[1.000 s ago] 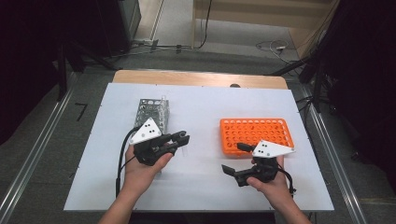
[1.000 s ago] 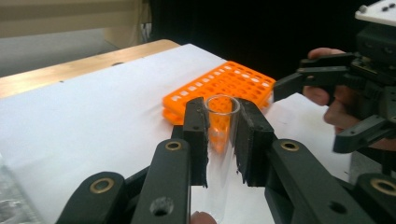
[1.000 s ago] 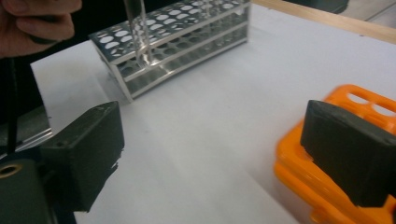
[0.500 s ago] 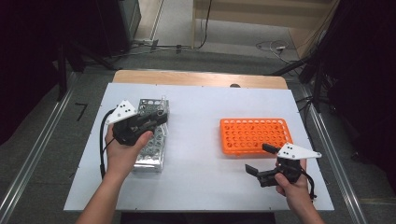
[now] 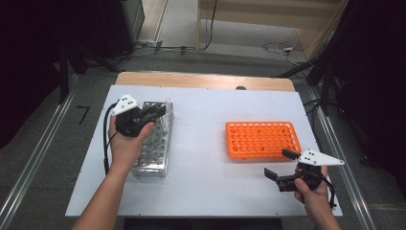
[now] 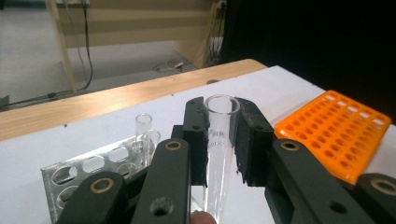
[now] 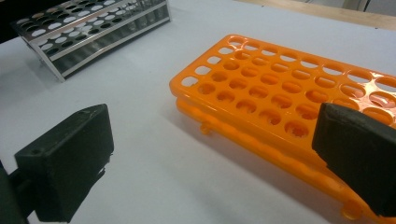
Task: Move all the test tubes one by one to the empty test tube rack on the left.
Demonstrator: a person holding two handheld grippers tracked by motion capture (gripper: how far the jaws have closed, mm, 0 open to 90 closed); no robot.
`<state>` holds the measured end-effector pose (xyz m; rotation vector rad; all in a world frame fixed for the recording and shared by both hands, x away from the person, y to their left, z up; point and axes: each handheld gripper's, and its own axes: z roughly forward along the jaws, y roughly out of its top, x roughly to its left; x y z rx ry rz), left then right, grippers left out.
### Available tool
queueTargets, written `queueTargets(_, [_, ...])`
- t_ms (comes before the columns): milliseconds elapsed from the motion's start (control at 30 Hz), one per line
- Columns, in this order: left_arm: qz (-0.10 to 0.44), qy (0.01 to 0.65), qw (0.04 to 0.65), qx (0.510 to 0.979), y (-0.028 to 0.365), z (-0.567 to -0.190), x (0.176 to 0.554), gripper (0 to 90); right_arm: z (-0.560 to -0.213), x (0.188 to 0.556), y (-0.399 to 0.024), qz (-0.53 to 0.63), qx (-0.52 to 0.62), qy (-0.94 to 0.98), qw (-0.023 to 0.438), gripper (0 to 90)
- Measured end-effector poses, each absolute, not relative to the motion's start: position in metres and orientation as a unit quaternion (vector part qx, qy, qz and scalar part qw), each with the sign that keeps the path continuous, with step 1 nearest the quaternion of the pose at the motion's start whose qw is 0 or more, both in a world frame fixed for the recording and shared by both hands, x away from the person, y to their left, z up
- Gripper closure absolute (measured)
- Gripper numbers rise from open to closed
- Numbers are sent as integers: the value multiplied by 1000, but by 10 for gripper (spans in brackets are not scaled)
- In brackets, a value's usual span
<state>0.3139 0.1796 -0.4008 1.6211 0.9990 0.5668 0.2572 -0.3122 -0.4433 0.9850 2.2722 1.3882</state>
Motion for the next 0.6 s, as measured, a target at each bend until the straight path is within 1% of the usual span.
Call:
queueTargets(333, [250, 436, 525, 687, 179, -420, 318, 759, -444, 258, -316, 485, 349, 787, 153, 0])
queueTargets(600, [249, 437, 498, 706, 175, -430, 318, 758, -445, 258, -315, 484, 350, 788, 153, 0])
